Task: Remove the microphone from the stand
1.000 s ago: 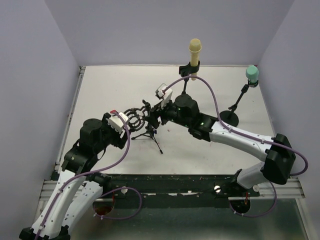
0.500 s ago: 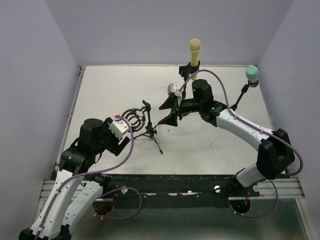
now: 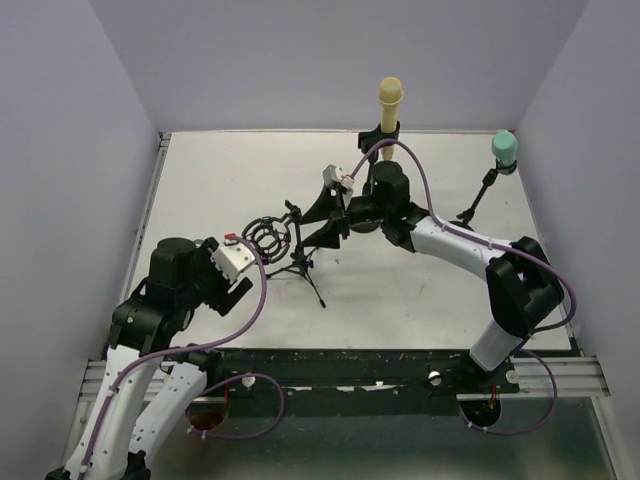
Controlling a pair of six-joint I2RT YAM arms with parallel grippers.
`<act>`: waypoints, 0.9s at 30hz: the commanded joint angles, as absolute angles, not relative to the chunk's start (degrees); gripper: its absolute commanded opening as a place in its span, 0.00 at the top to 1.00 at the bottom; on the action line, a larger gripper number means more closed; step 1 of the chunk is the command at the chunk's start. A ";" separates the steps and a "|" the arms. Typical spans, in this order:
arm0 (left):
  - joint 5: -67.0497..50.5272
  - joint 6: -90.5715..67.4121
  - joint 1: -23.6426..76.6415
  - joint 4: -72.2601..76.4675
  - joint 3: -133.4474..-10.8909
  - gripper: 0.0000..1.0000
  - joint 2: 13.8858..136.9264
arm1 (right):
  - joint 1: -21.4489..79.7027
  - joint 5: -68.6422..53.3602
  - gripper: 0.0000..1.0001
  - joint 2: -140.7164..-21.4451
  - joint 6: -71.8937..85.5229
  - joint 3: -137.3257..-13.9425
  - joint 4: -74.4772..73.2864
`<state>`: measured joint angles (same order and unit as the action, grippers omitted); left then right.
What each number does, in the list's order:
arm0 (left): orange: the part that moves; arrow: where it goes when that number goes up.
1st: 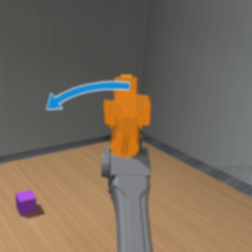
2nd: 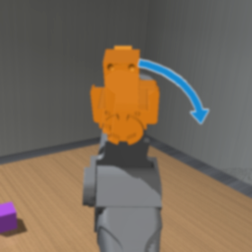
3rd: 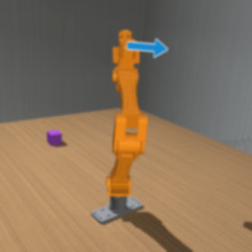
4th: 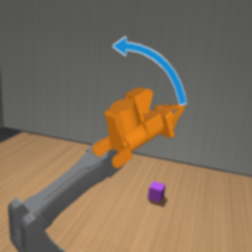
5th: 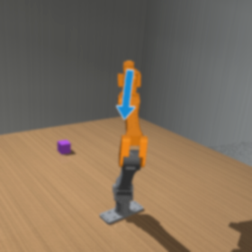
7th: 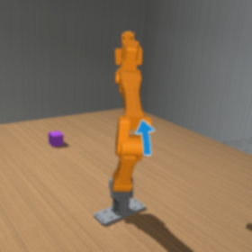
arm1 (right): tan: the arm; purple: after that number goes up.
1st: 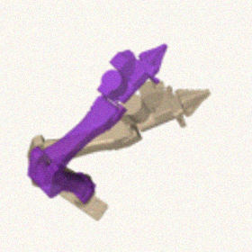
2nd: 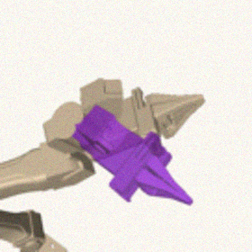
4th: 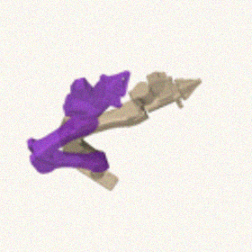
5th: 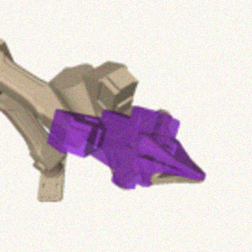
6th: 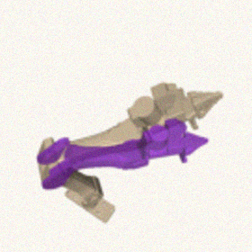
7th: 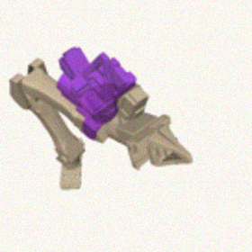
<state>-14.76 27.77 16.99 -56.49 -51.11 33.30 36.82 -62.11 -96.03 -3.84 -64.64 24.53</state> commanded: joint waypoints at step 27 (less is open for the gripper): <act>-31.73 36.91 17.31 -28.07 -40.71 0.30 27.85 | 43.33 -22.52 0.99 -91.76 13.09 -73.91 3.43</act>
<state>-27.66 33.69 15.68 -42.26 -44.07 25.28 42.81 -33.04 -90.89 6.87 -69.84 8.67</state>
